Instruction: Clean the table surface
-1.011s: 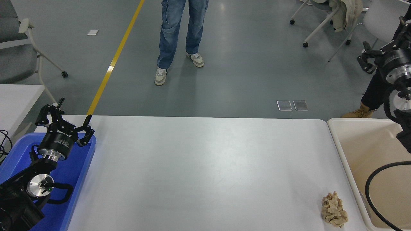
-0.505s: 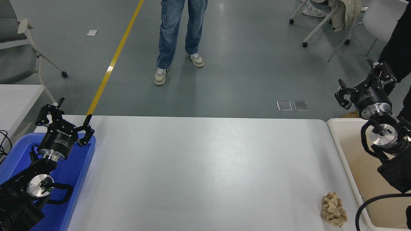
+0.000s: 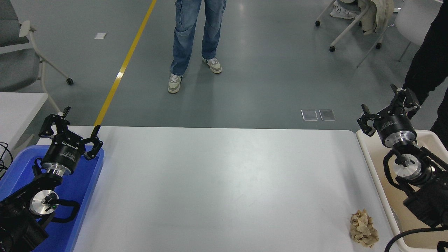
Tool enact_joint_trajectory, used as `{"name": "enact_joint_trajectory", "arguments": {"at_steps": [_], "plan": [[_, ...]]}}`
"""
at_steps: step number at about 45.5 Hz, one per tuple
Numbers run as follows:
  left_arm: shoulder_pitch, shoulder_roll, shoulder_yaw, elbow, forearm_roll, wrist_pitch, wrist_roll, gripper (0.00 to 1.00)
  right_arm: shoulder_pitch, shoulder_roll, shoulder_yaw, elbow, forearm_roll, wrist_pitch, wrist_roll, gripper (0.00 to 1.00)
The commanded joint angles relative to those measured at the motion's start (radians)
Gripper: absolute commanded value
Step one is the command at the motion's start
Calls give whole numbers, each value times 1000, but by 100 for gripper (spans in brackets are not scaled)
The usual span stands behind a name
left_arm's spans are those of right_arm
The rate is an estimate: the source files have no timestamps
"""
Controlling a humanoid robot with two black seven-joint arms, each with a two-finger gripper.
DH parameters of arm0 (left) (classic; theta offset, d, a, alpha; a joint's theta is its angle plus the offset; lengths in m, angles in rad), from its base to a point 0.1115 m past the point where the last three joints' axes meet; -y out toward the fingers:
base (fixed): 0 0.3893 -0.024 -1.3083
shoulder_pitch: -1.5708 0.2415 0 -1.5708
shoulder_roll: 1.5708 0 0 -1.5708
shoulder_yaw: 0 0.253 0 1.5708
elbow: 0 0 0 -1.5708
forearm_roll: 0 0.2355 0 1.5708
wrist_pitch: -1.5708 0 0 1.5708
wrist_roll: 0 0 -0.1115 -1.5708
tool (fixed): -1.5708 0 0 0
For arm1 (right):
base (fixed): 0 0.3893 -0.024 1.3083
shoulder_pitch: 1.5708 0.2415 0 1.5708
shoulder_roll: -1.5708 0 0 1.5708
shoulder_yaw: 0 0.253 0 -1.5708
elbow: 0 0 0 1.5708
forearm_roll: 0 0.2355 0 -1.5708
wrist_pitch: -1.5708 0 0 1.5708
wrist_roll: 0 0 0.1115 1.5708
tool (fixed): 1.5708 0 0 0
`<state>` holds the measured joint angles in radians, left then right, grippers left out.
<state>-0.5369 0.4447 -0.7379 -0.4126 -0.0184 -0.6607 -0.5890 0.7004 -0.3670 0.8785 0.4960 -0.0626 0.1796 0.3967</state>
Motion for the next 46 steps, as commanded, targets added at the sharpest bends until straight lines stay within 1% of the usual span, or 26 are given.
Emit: {"name": "enact_joint_trajectory", "arguments": {"at_steps": [1,8,12,15,23,29,34,38,42,46], "plan": [[0,0,0,0,0,0,0,100,40,-26,-70,-7,-3,1,4,99],[0,0,0,0,0,0,0,100,86,-90,-205,-11,-3,1,5,99],[0,0,0,0,0,0,0,100,134,-142,-327,-11,-5,3,5,99],[0,0,0,0,0,1,0,100,177,-190,-455,-11,-12,3,4,99],[0,0,0,0,0,0,0,100,355,-273,-902,-2,-118,3,4,99],[0,0,0,0,0,1,0,100,436,-285,-1147,1,-125,3,4,99],[0,0,0,0,0,0,0,100,470,-288,-1224,1,-131,4,4,99],[0,0,0,0,0,0,0,100,496,-296,-1256,1,-152,27,4,99],[0,0,0,0,0,0,0,100,537,-305,-1276,3,-196,87,4,99],[0,0,0,0,0,0,0,100,582,-302,-1293,3,-291,156,5,99]]}}
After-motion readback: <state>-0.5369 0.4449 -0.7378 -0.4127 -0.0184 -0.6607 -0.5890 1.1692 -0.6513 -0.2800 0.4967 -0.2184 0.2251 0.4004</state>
